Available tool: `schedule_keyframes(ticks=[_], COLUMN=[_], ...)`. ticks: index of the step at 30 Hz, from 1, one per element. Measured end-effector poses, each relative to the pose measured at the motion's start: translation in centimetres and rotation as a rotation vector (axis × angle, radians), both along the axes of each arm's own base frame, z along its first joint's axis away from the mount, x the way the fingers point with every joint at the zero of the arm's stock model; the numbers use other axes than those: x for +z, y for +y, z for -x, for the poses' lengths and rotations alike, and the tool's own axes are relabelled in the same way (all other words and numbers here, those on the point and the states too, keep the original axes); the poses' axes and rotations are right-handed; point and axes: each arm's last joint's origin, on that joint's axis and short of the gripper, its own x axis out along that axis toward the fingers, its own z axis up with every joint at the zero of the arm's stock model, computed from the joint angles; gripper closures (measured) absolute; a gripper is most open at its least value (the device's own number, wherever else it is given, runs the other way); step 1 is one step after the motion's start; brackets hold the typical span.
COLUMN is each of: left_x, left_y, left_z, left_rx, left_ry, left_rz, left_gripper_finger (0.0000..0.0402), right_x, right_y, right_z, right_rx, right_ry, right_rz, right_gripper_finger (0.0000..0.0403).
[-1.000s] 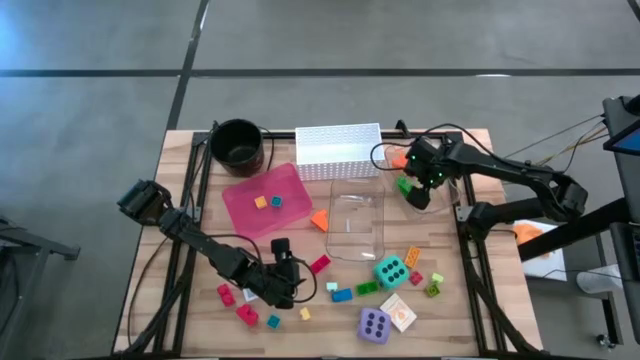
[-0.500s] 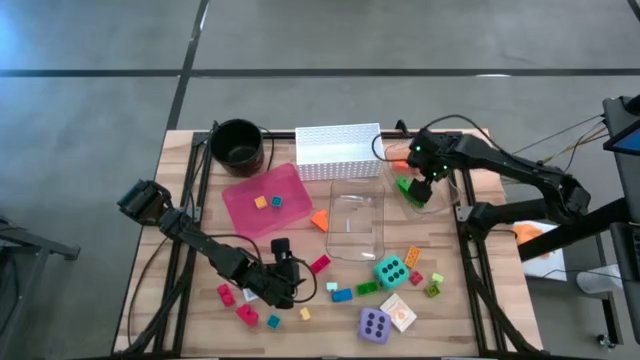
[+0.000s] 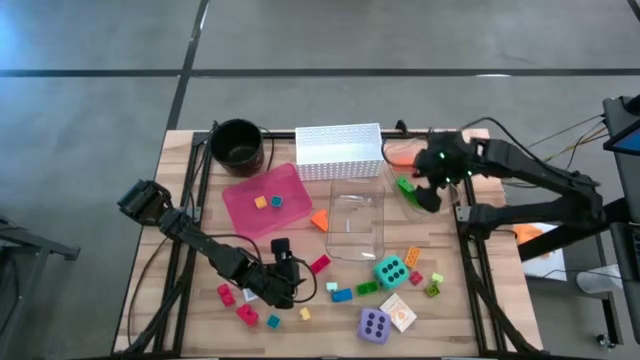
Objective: Pick & Place Toys
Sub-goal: Put the small blue game piece into the red bin
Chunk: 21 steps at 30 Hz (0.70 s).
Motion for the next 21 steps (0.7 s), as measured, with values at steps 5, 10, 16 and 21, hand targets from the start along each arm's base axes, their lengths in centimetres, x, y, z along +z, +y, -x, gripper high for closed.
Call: schedule_keyframes(ticks=[5, 10, 16, 21], left_x=[0.0, 0.0, 0.0, 0.0], left_y=[0.0, 0.0, 0.0, 0.0], left_z=[0.0, 0.0, 0.0, -0.1], left_rx=[0.000, 0.000, 0.000, 0.004], left_ry=[0.000, 0.000, 0.000, -0.007], left_rz=[0.000, 0.000, 0.000, 0.017], left_gripper_finger=[0.0159, 0.0159, 0.0159, 0.0159], right_x=[-0.4, -1.5, -2.4, -3.8], right_y=[2.6, 4.9, 7.8, 10.0], right_z=[-0.1, -1.1, -2.7, -3.5], right_rx=[0.053, 0.174, 0.274, 0.343], right_ry=[-0.116, -0.204, -0.282, -0.295], right_rz=[-0.040, -0.067, 0.001, 0.039], right_gripper_finger=[0.0097, 0.0097, 0.0097, 0.0097])
